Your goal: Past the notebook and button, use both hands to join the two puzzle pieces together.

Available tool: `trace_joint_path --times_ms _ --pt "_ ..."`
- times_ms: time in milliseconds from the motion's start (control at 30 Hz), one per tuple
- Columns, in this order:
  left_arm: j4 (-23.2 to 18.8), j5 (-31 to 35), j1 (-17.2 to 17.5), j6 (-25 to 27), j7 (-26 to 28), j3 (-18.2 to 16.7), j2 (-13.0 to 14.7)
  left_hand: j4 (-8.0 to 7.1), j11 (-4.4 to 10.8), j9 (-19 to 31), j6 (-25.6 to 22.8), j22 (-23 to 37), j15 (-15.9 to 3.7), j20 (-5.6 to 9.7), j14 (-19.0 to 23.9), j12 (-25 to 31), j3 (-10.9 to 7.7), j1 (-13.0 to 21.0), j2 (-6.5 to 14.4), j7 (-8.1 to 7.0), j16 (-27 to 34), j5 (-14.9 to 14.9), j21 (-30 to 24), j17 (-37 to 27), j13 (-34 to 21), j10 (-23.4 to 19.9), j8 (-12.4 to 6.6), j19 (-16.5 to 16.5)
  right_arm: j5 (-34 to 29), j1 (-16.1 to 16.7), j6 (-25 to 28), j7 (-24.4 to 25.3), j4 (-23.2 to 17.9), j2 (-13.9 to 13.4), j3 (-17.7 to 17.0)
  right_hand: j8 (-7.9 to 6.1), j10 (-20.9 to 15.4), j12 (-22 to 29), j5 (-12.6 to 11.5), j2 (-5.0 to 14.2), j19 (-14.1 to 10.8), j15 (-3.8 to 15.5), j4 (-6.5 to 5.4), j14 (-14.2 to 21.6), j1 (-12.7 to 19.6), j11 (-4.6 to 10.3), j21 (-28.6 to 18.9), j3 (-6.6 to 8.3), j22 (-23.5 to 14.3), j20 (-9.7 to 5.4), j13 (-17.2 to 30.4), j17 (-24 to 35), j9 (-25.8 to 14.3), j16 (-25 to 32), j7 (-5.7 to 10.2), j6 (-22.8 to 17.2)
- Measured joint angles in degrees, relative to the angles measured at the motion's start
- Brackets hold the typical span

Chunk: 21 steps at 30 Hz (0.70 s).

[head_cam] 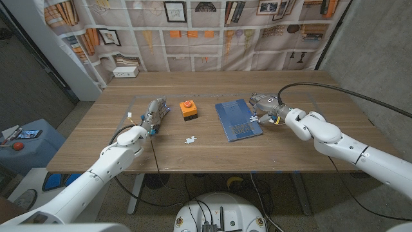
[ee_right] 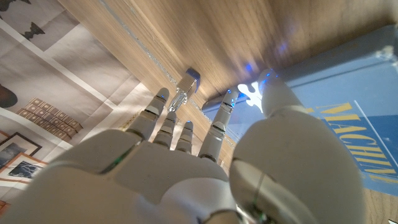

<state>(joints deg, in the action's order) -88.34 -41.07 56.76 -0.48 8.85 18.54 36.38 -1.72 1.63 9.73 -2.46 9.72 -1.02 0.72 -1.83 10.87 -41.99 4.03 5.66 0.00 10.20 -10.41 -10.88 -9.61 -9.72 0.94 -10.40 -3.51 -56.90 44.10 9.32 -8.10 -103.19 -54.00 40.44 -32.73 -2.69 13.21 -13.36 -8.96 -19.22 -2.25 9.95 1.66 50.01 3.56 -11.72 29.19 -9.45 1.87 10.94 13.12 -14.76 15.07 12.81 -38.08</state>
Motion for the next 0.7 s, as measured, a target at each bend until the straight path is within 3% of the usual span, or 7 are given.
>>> trace_joint_path --times_ms 633,700 --pt "0.59 -0.05 -0.71 0.39 -0.07 0.31 -0.2 -0.24 0.0 0.0 0.0 0.01 0.0 0.0 0.0 0.0 -0.24 0.0 0.0 0.0 0.0 0.0 0.0 0.0 0.0 0.0 0.0 0.0 -0.4 0.08 -0.46 2.44 0.98 0.19 0.25 -1.65 -2.23 0.0 -0.44 0.53 -1.48 1.04 0.0 1.03 0.83 1.25 0.0 0.0 0.0 -0.64 0.01 0.07 -0.54 0.41 -0.22 -3.74" --pt "0.65 -0.05 -0.77 0.41 -0.1 0.37 -0.24 -0.24 0.0 0.0 0.0 0.0 0.0 0.0 0.0 0.0 -0.24 0.0 0.0 0.0 0.0 0.0 0.0 0.0 0.0 0.0 0.0 0.0 -0.44 0.08 -0.48 2.58 1.02 0.19 0.27 -1.9 -2.23 0.0 -0.44 -0.38 -2.07 1.22 -0.2 1.66 1.74 1.25 0.0 -0.2 0.0 -0.84 0.01 0.07 -0.56 0.41 -0.17 -3.92"
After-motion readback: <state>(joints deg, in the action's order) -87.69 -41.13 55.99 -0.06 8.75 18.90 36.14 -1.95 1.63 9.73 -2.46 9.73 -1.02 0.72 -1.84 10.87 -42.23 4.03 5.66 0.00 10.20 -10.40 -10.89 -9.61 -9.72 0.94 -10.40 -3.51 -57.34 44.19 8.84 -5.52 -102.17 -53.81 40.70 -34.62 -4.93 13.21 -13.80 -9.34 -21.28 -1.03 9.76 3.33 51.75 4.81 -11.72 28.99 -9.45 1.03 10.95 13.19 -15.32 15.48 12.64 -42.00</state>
